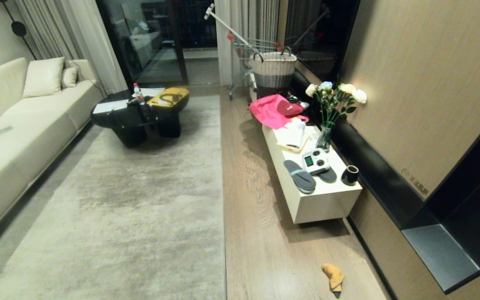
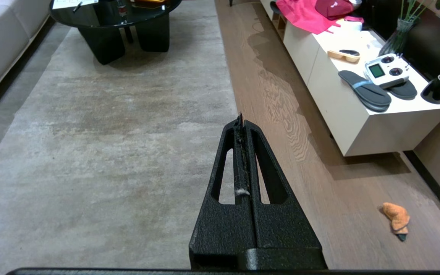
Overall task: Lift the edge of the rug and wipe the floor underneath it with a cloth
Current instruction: Pick up the rag
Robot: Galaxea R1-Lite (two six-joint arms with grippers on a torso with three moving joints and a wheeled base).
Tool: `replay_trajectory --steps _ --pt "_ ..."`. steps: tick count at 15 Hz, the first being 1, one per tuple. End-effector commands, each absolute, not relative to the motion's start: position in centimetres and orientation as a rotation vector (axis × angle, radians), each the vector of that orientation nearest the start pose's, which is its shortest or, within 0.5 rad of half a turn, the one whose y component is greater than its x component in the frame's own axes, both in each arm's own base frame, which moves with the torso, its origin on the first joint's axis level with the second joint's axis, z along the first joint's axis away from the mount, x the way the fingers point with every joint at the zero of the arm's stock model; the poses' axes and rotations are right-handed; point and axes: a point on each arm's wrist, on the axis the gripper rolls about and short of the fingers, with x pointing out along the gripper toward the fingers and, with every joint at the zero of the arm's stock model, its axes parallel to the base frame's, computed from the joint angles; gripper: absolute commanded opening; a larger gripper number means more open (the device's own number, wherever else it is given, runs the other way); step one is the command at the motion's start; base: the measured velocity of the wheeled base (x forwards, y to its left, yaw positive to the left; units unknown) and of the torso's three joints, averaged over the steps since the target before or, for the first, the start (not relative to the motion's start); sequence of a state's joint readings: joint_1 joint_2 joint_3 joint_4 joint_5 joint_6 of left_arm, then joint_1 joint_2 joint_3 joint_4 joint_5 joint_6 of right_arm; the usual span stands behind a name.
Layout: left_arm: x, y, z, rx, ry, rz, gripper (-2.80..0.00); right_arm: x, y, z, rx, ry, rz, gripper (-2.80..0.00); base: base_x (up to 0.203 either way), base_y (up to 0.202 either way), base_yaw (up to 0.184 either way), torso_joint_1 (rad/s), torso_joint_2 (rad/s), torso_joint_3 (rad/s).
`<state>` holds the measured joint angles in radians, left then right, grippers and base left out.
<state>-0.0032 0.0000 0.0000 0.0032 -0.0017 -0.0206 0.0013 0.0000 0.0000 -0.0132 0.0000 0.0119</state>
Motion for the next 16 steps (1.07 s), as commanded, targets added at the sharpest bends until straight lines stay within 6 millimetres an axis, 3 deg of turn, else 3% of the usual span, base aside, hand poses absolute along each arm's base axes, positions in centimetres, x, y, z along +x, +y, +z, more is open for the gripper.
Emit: replay_trajectory --steps 1,16 --pt "-2.27 0.00 7.52 -0.021 0.005 -0.005 -2.80 -2.28 0.00 7.69 0.012 -0.014 0.002 -2.80 0.000 0.000 0.000 0.000 0.00 0.000" --pt "-2.28 0.00 7.52 -0.020 0.003 -0.005 -2.80 -2.28 0.00 7.69 0.013 -0.014 0.002 -2.80 0.000 0.000 0.000 0.000 0.00 0.000"
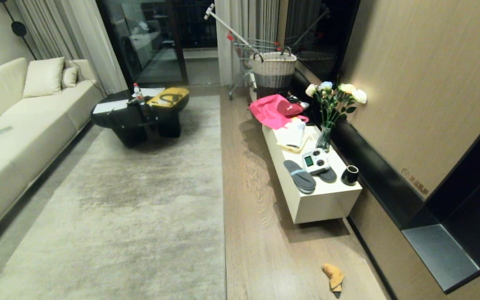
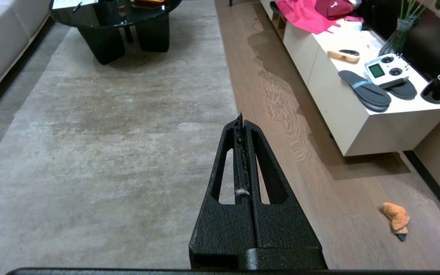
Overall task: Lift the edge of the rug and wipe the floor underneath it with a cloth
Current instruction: Pick up the rag
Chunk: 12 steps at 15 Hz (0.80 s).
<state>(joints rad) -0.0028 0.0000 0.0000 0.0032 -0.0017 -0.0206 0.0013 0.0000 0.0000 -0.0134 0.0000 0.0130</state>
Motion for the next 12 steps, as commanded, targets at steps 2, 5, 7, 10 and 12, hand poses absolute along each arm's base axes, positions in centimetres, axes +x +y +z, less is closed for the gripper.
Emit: replay_trajectory --steps 2,5,7,10,12 --pt "-2.27 0.00 7.52 -0.020 0.005 -0.005 -2.80 -2.28 0.00 7.69 0.014 -0.014 0.002 -2.80 0.000 0.000 0.000 0.000 0.00 0.000" --pt "-2.27 0.00 7.52 -0.020 0.005 -0.005 -2.80 -2.28 0.00 7.70 0.013 -0.015 0.002 -2.80 0.000 0.000 0.000 0.000 0.00 0.000" --pt "-2.27 0.00 7.52 -0.021 0.005 -0.005 -2.80 -2.28 0.00 7.71 0.014 -0.015 0.002 -2.80 0.000 0.000 0.000 0.000 0.00 0.000" --pt "-2.28 0.00 7.52 -0.021 0.003 -0.005 -2.80 -2.28 0.00 7.72 0.017 -0.017 0.002 -2.80 0.000 0.000 0.000 0.000 0.00 0.000" --pt "-2.28 0.00 7.52 -0.021 0.003 -0.005 -2.80 -2.28 0.00 7.71 0.017 -0.015 0.002 -2.80 0.000 0.000 0.000 0.000 0.00 0.000"
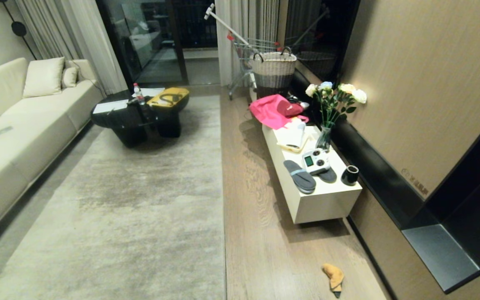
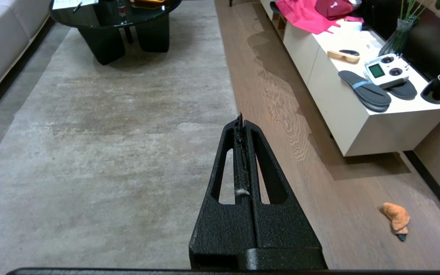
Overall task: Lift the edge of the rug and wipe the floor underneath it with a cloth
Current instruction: Pick up the rag
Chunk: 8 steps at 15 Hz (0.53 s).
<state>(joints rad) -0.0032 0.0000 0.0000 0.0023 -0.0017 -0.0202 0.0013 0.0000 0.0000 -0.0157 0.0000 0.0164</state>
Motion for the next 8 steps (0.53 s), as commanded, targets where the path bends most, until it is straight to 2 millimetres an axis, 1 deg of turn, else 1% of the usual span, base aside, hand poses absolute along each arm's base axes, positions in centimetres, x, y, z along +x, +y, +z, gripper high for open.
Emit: replay_trajectory --steps 1,8 --pt "-2.27 0.00 7.52 -0.021 0.005 -0.005 -2.80 -2.28 0.00 7.72 0.017 -0.016 0.002 -2.80 0.000 0.000 0.000 0.000 0.00 0.000" --pt "-2.28 0.00 7.52 -0.020 0.003 -0.005 -2.80 -2.28 0.00 7.71 0.017 -0.016 0.002 -2.80 0.000 0.000 0.000 0.000 0.00 0.000"
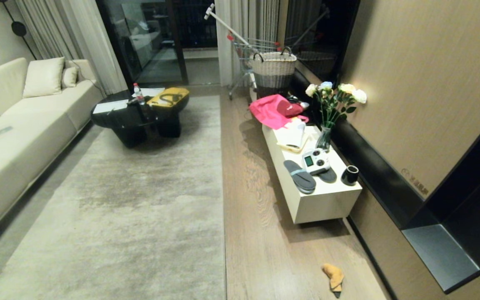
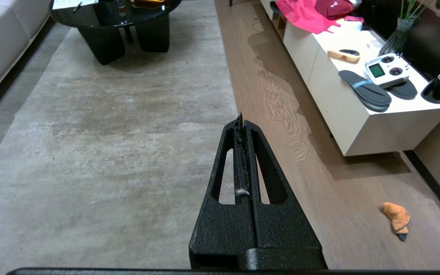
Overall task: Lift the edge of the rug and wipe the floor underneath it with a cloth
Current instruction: Pick up the rag
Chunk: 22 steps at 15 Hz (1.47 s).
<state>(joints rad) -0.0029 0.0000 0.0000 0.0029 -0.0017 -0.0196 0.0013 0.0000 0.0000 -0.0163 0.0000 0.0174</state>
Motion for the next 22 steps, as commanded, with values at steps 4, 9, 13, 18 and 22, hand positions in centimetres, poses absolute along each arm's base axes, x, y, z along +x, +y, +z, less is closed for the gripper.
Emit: replay_trajectory --steps 4,9,13,18,22 --pt "-2.27 0.00 7.52 -0.020 0.005 -0.005 -2.80 -2.28 0.00 7.71 0.018 -0.015 0.002 -2.80 0.000 0.000 0.000 0.000 0.00 0.000" --pt "-2.28 0.00 7.52 -0.021 0.003 -0.005 -2.80 -2.28 0.00 7.72 0.018 -0.017 0.002 -2.80 0.000 0.000 0.000 0.000 0.00 0.000" --pt "-2.27 0.00 7.52 -0.020 0.004 -0.005 -2.80 -2.28 0.00 7.71 0.018 -0.015 0.002 -2.80 0.000 0.000 0.000 0.000 0.00 0.000" --pt "-2.28 0.00 7.52 -0.020 0.004 -0.005 -2.80 -2.28 0.00 7.71 0.017 -0.015 0.002 -2.80 0.000 0.000 0.000 0.000 0.00 0.000" --pt "-2.28 0.00 7.52 -0.021 0.003 -0.005 -2.80 -2.28 0.00 7.71 0.020 -0.016 0.002 -2.80 0.000 0.000 0.000 0.000 0.00 0.000"
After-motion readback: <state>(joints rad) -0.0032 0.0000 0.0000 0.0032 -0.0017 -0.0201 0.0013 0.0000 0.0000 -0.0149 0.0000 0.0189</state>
